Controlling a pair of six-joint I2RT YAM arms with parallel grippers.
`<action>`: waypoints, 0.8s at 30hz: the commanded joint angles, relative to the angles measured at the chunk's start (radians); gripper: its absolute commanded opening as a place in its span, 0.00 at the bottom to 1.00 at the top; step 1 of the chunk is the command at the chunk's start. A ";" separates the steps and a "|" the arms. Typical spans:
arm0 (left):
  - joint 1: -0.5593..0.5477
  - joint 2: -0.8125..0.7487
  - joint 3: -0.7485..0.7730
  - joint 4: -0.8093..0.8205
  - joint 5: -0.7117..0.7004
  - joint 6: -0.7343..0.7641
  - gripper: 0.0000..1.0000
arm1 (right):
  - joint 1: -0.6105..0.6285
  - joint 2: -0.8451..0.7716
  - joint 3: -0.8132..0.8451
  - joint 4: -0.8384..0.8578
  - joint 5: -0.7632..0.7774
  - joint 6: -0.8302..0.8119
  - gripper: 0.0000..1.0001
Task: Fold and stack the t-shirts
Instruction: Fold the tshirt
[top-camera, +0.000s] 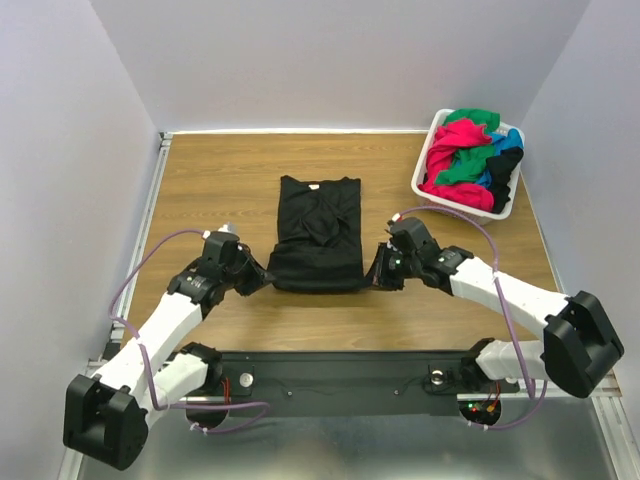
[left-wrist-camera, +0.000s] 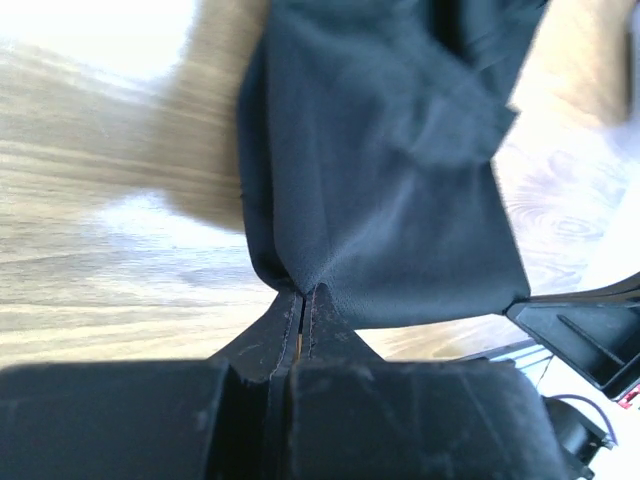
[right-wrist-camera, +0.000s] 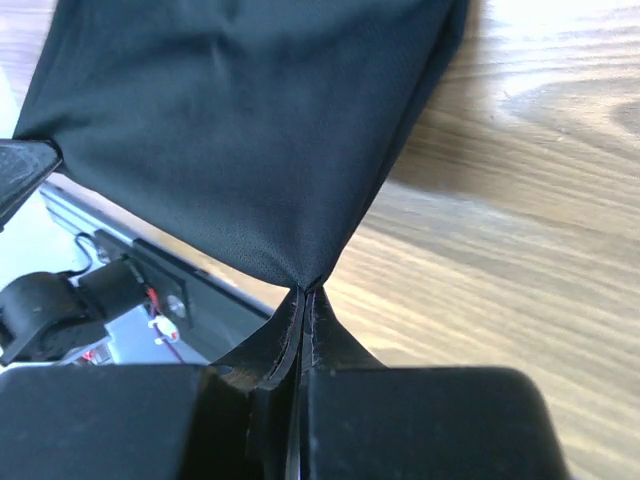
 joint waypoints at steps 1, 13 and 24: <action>0.003 0.006 0.121 -0.064 -0.044 0.011 0.00 | 0.000 -0.040 0.119 -0.065 0.061 -0.007 0.00; 0.023 0.322 0.532 -0.042 -0.140 0.080 0.00 | -0.079 0.141 0.446 -0.156 0.227 -0.155 0.00; 0.106 0.606 0.785 -0.013 -0.097 0.144 0.00 | -0.201 0.340 0.657 -0.154 0.213 -0.223 0.00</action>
